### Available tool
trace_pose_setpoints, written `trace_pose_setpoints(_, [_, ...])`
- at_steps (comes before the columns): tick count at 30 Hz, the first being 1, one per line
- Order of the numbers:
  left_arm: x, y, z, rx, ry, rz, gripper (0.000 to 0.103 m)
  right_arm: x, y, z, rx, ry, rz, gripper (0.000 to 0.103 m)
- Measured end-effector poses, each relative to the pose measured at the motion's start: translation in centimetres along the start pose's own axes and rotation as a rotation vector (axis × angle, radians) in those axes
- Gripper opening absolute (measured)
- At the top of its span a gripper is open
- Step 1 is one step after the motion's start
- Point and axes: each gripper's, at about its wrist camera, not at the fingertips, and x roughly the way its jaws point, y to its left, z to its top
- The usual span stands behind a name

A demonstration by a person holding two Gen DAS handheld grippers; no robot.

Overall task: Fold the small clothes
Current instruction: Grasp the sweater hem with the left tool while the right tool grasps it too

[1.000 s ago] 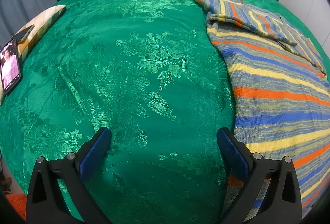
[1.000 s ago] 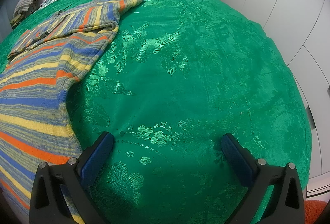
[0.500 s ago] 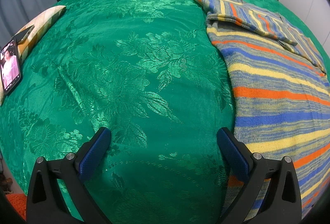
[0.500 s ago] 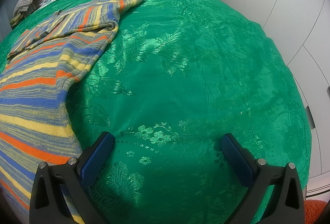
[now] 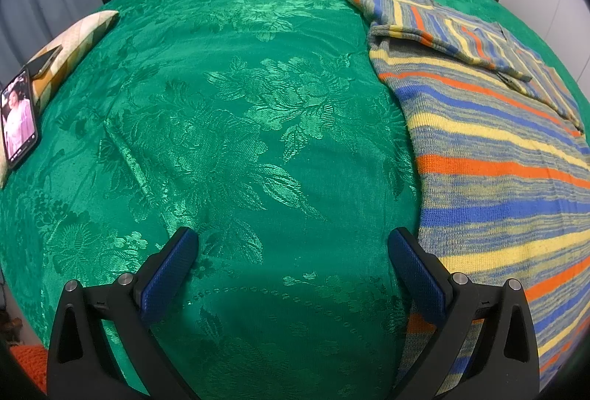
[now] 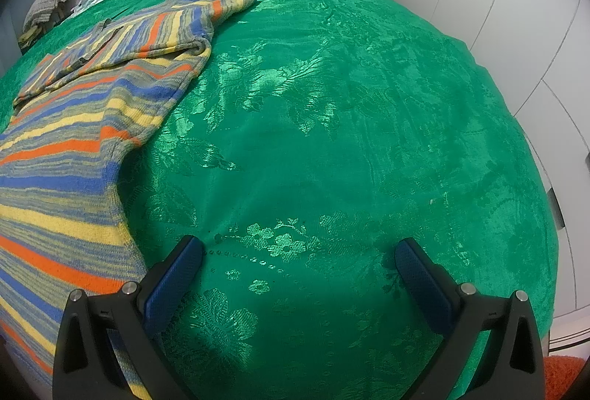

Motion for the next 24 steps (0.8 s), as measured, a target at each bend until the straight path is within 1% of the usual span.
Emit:
trace_pose_setpoints(1, [-0.1,0.2,0.1,-0.004,0.006,-0.009,0.103,0.0,-0.1,0.2,0.006,0.010,0.008,0.103])
trace_pose_setpoints(2, [-0.3,0.5,0.5,-0.013,0.022,-0.029,0.102,-0.1,-0.6,0.7,0.018,0.045,0.034,0.103])
trace_pose_setpoints(4, [-1.6,1.8,1.0,-0.065,0.044,-0.079,0.099,-1.0,-1.8,1.9,0.043,0.106,0.096,0.102])
trace_pose_setpoints(6, [-4.2,3.1,0.8,-0.112,0.041,-0.191,0.099,-3.5,-3.5,2.7,0.076,0.092,0.152,0.102])
trace_pose_setpoints(7, [-5.3,3.1,0.2,-0.094,0.061,-0.234,0.099,-4.6,-3.9,2.9,0.072,0.095,0.182,0.102])
trace_pose_setpoints(8, [-5.8,2.9,-0.3,-0.070,0.085,-0.248,0.099,-5.6,-4.2,3.0,0.050,0.121,0.222,0.102])
trace_pose_setpoints(9, [-6.3,2.2,-1.4,-0.031,0.125,-0.257,0.098,-6.4,-4.1,2.7,0.013,0.176,0.268,0.102])
trace_pose_setpoints(10, [-6.5,1.2,-2.9,0.021,0.180,-0.266,0.098,-6.8,-3.8,2.3,-0.017,0.225,0.295,0.102])
trace_pose_setpoints(11, [-6.5,0.4,-3.9,0.055,0.215,-0.267,0.093,-7.1,-3.1,1.3,-0.050,0.286,0.327,0.102])
trace_pose_setpoints(12, [-6.2,-0.9,-5.2,0.105,0.265,-0.261,0.085,-7.2,-2.6,0.4,-0.069,0.328,0.355,0.102])
trace_pose_setpoints(13, [-5.9,-1.9,-6.1,0.139,0.301,-0.252,0.080,-7.1,-1.9,-0.5,-0.082,0.369,0.387,0.102])
trace_pose_setpoints(14, [-5.7,-2.8,-6.7,0.168,0.327,-0.244,0.073,-7.0,-1.4,-1.2,-0.084,0.395,0.405,0.102])
trace_pose_setpoints(16, [-5.6,-4.0,-7.3,0.207,0.342,-0.228,0.070,-6.0,-0.3,-2.5,-0.063,0.440,0.444,0.102])
trace_pose_setpoints(17, [-5.6,-4.4,-7.5,0.225,0.346,-0.217,0.067,-5.5,0.1,-2.9,-0.059,0.450,0.448,0.098])
trace_pose_setpoints(18, [-5.6,-4.6,-7.6,0.237,0.352,-0.207,0.061,-4.8,0.6,-3.2,-0.062,0.464,0.444,0.095])
trace_pose_setpoints(19, [-5.5,-4.5,-7.6,0.236,0.362,-0.201,0.056,-4.2,1.3,-3.6,-0.070,0.485,0.451,0.083])
trace_pose_setpoints(20, [-5.5,-4.4,-7.6,0.231,0.371,-0.199,0.036,-3.3,2.2,-4.2,-0.085,0.526,0.480,0.065])
trace_pose_setpoints(21, [-5.5,-4.3,-7.7,0.226,0.392,-0.200,0.005,-2.9,2.7,-4.5,-0.092,0.552,0.494,0.053])
trace_pose_setpoints(22, [-5.5,-4.2,-7.9,0.221,0.411,-0.210,0.005,-2.8,2.8,-4.7,-0.092,0.568,0.502,0.028])
trace_pose_setpoints(23, [-5.6,-3.9,-7.8,0.213,0.417,-0.218,0.004,-2.9,2.7,-5.0,-0.083,0.577,0.518,0.007])
trace_pose_setpoints(24, [-5.9,-3.7,-7.7,0.211,0.417,-0.223,0.004,-3.2,2.3,-5.0,-0.058,0.579,0.554,0.007])
